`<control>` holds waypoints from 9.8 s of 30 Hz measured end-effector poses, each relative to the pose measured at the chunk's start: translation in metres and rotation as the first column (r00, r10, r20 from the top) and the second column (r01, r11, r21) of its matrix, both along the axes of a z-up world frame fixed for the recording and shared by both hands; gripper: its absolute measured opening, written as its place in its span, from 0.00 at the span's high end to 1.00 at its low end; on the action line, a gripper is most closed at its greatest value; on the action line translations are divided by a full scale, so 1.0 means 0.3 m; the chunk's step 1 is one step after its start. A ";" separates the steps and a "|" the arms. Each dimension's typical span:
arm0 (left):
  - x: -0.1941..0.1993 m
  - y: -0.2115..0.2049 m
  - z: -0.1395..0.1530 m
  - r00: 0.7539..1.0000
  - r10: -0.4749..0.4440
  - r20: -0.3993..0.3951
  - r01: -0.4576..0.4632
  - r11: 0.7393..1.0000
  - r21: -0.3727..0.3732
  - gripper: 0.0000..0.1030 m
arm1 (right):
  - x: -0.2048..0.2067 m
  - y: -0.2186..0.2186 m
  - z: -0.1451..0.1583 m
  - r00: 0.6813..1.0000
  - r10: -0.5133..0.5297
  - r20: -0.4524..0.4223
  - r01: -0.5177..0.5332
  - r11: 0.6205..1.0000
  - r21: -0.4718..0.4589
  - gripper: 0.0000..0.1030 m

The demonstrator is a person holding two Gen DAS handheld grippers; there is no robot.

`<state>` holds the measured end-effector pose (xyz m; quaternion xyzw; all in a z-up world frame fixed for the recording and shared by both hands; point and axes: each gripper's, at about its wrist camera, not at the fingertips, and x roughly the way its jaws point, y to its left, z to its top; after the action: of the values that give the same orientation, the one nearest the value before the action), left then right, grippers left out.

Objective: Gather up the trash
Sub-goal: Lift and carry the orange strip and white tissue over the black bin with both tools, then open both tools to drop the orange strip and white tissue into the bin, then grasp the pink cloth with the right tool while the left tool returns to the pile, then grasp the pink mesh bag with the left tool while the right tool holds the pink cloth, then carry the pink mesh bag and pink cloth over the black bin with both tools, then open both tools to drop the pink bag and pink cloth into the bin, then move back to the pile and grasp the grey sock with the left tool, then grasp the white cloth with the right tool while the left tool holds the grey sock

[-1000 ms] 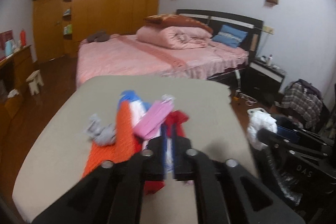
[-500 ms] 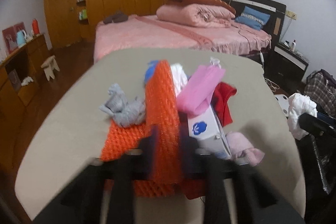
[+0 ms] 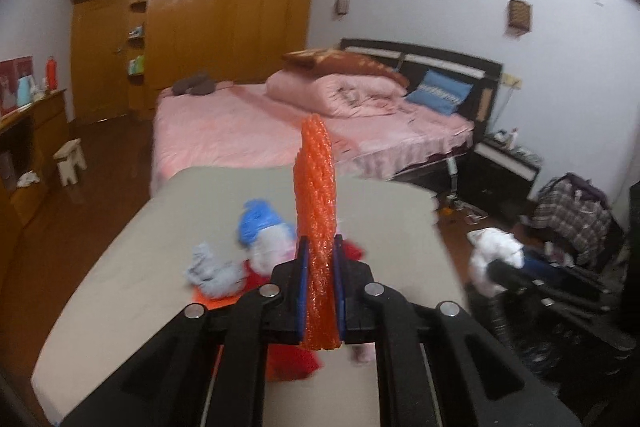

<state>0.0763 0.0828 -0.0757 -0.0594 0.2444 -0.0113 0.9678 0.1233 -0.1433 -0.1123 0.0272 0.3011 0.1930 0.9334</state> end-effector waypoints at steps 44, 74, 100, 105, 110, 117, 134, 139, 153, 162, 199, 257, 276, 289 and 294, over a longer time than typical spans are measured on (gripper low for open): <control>0.051 -0.317 -0.104 0.981 -0.192 -0.026 0.194 0.977 0.090 0.25 | -0.094 -0.365 -0.069 0.943 -0.331 0.032 0.332 0.943 -0.030 0.07; 0.063 0.173 -0.331 0.981 0.135 -0.141 -0.118 0.985 0.127 0.24 | 0.133 0.318 -0.343 0.984 0.060 -0.166 -0.080 0.990 -0.117 0.31; 0.206 0.065 -0.271 0.996 0.037 -0.086 -0.029 0.995 0.093 0.29 | 0.216 0.187 -0.248 0.986 0.048 -0.158 -0.057 0.997 -0.055 0.69; 0.258 0.030 -0.300 0.994 0.017 -0.112 -0.006 0.995 0.104 0.42 | 0.221 0.178 -0.259 0.985 0.040 -0.168 -0.049 0.998 -0.049 0.69; 0.297 0.005 -0.337 0.988 0.010 -0.157 0.008 0.993 0.114 0.68 | 0.224 0.167 -0.267 0.984 0.034 -0.177 -0.042 0.998 -0.042 0.69; 0.269 0.015 -0.308 0.991 0.001 -0.134 0.010 0.997 0.082 0.86 | 0.215 0.155 -0.247 0.985 0.033 -0.169 -0.038 0.999 -0.028 0.69; 0.130 -0.060 -0.115 0.997 -0.063 -0.043 0.065 0.997 0.041 0.86 | 0.119 0.052 -0.085 0.997 0.011 -0.076 -0.009 1.000 0.025 0.69; 0.111 -0.110 -0.090 0.995 -0.096 -0.035 0.097 0.995 0.034 0.86 | 0.081 -0.010 -0.047 0.998 -0.013 -0.056 0.015 0.999 0.033 0.69; 0.101 -0.380 -0.064 0.956 -0.292 -0.019 0.292 0.956 0.011 0.86 | -0.015 -0.308 -0.040 0.979 -0.198 -0.052 0.199 0.980 0.011 0.69; 0.123 -0.602 -0.063 0.904 -0.428 -0.009 0.428 0.904 0.007 0.86 | -0.054 -0.516 -0.078 0.942 -0.332 -0.050 0.331 0.943 -0.023 0.69; 0.106 -0.324 -0.091 0.976 -0.216 0.001 0.215 0.972 0.097 0.13 | -0.031 -0.452 -0.098 0.936 -0.352 -0.022 0.352 0.936 -0.007 0.06; 0.215 0.480 -0.338 0.966 0.206 -0.155 -0.200 0.978 0.058 0.54 | 0.300 0.503 -0.153 0.994 0.092 -0.058 -0.094 0.995 -0.035 0.06; 0.180 0.581 -0.313 0.953 0.269 -0.143 -0.264 0.963 0.051 0.54 | 0.368 0.739 -0.254 0.972 0.148 -0.181 -0.180 0.969 -0.172 0.63; 0.149 0.525 -0.255 0.963 0.247 -0.112 -0.241 0.969 0.059 0.54 | 0.303 0.615 -0.118 0.971 0.214 -0.106 -0.218 0.976 -0.026 0.74; 0.135 0.461 -0.205 0.973 0.216 -0.086 -0.211 0.976 0.060 0.54 | 0.251 0.532 -0.060 0.973 0.216 -0.077 -0.215 0.976 0.014 0.74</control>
<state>0.1167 0.2212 -0.1374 -0.0613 0.2810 0.1016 0.9523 0.1985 0.0163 -0.1303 0.0045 0.3379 0.2928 0.8945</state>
